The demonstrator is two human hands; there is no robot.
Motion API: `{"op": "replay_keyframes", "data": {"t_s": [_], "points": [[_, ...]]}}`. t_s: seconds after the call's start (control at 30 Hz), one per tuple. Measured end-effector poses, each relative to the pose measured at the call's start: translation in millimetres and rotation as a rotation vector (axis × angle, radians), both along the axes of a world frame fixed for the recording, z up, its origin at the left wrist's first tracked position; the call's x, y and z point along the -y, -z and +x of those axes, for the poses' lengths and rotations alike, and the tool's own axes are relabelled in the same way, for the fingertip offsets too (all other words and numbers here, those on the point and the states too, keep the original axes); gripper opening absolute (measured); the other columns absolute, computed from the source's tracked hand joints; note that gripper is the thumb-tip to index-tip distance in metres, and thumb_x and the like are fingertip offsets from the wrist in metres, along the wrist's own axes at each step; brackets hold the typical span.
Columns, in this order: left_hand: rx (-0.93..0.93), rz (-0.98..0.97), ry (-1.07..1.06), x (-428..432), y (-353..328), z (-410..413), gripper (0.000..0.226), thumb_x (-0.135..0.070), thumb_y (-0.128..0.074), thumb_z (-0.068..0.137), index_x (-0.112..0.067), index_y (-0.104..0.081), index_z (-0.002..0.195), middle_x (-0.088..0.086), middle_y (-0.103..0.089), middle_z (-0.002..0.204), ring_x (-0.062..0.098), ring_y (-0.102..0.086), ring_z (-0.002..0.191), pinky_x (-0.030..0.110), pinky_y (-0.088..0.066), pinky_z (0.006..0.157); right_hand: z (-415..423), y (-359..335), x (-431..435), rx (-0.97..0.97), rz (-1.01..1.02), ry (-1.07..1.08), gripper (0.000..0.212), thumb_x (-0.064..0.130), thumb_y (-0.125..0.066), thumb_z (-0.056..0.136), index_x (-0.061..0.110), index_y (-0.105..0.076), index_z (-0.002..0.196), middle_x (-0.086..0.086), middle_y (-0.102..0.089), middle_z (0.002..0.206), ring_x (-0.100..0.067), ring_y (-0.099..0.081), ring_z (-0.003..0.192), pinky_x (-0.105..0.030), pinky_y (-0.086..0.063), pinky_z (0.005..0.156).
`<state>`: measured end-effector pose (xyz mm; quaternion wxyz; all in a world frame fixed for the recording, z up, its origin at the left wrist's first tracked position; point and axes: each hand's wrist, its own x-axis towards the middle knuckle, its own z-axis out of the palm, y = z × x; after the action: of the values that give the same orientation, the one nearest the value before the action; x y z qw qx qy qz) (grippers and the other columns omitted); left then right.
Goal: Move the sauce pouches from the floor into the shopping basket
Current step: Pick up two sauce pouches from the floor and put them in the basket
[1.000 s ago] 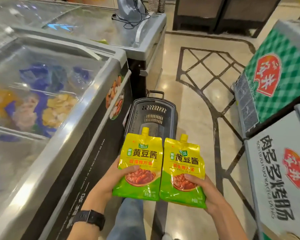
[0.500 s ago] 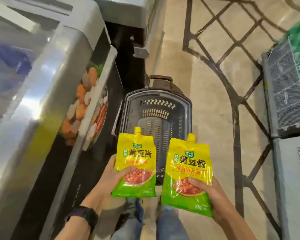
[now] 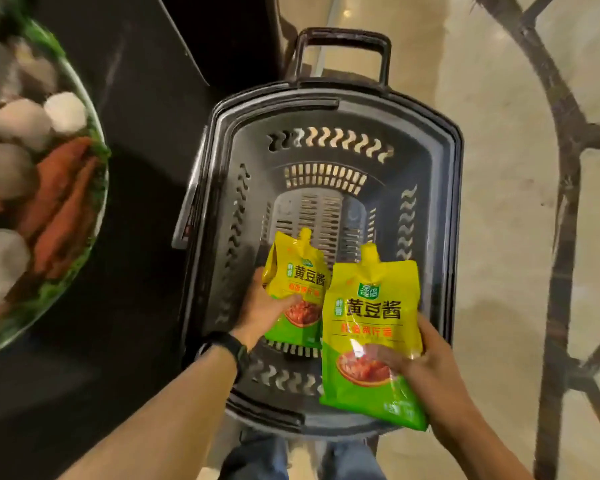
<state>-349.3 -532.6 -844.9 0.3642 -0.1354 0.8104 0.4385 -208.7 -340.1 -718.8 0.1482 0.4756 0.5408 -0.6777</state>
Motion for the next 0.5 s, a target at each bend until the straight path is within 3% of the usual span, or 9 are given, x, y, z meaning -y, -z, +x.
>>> {"op": "replay_keyframes", "data": {"t_s": [0.13, 0.17, 0.23, 0.27, 0.37, 0.43, 0.5], "points": [[0.006, -0.016, -0.021, -5.7, 69.6, -3.4, 0.063, -0.005, -0.087, 0.072, -0.006, -0.052, 0.124, 0.0, -0.064, 0.112, 0.015, -0.061, 0.104, 0.021, -0.045, 0.082, -0.6, 35.3, 7.2, 0.037, 0.074, -0.017, 0.071, -0.01, -0.08, 0.067, 0.019, -0.059, 0.128, 0.006, -0.076, 0.104, -0.005, -0.072, 0.089, -0.026, -0.06, 0.079], [-0.01, -0.011, -0.015, -7.4, 86.2, -3.2, 0.062, -0.017, -0.089, 0.069, -0.007, -0.056, 0.121, -0.002, -0.068, 0.112, 0.015, -0.065, 0.103, 0.026, -0.05, 0.086, -2.8, 41.2, 9.6, 0.048, 0.091, -0.026, 0.072, -0.012, -0.08, 0.066, 0.018, -0.059, 0.128, 0.008, -0.077, 0.1, -0.001, -0.071, 0.086, -0.023, -0.058, 0.083], [-0.025, -0.011, 0.01, -8.0, 117.6, -1.2, 0.067, -0.043, -0.087, 0.061, -0.014, -0.063, 0.116, -0.002, -0.074, 0.108, 0.016, -0.07, 0.101, 0.042, -0.057, 0.089, -5.4, 54.1, 12.9, 0.064, 0.128, -0.059, 0.071, -0.01, -0.082, 0.065, 0.019, -0.061, 0.125, 0.012, -0.077, 0.094, 0.003, -0.07, 0.084, -0.011, -0.054, 0.077], [0.0, -0.01, 0.019, -5.3, 134.1, 0.8, 0.067, -0.046, -0.087, 0.061, -0.017, -0.062, 0.116, -0.002, -0.074, 0.107, 0.017, -0.07, 0.101, 0.043, -0.057, 0.09, -5.3, 60.0, 14.1, 0.072, 0.149, -0.068, 0.07, -0.009, -0.083, 0.064, 0.02, -0.061, 0.124, 0.014, -0.077, 0.093, 0.004, -0.069, 0.084, -0.01, -0.052, 0.077], [0.051, -0.04, 0.047, 1.5, 156.3, 6.3, 0.062, -0.029, -0.09, 0.068, -0.027, -0.052, 0.117, -0.003, -0.07, 0.111, 0.02, -0.067, 0.106, 0.039, -0.053, 0.092, -4.3, 68.0, 18.1, 0.101, 0.237, -0.115, 0.073, 0.003, -0.088, 0.064, 0.029, -0.06, 0.126, 0.018, -0.075, 0.098, 0.003, -0.067, 0.092, -0.028, -0.05, 0.096], [0.06, -0.113, 0.099, 12.6, 170.0, 9.3, 0.064, -0.039, -0.088, 0.064, -0.041, -0.046, 0.112, -0.003, -0.07, 0.113, 0.024, -0.066, 0.108, 0.041, -0.053, 0.093, -2.5, 69.3, 19.3, 0.121, 0.303, -0.173, 0.077, 0.015, -0.091, 0.063, 0.037, -0.057, 0.129, 0.02, -0.073, 0.104, -0.002, -0.066, 0.1, -0.037, -0.048, 0.1], [0.08, -0.247, 0.167, 19.2, 165.0, 7.6, 0.074, -0.053, -0.081, 0.061, -0.041, -0.04, 0.121, 0.002, -0.068, 0.118, 0.03, -0.065, 0.112, 0.044, -0.052, 0.093, 0.8, 71.7, 19.9, 0.15, 0.325, -0.19, 0.081, 0.027, -0.092, 0.06, 0.043, -0.054, 0.13, 0.02, -0.072, 0.107, -0.009, -0.066, 0.105, -0.044, -0.048, 0.102]]}}
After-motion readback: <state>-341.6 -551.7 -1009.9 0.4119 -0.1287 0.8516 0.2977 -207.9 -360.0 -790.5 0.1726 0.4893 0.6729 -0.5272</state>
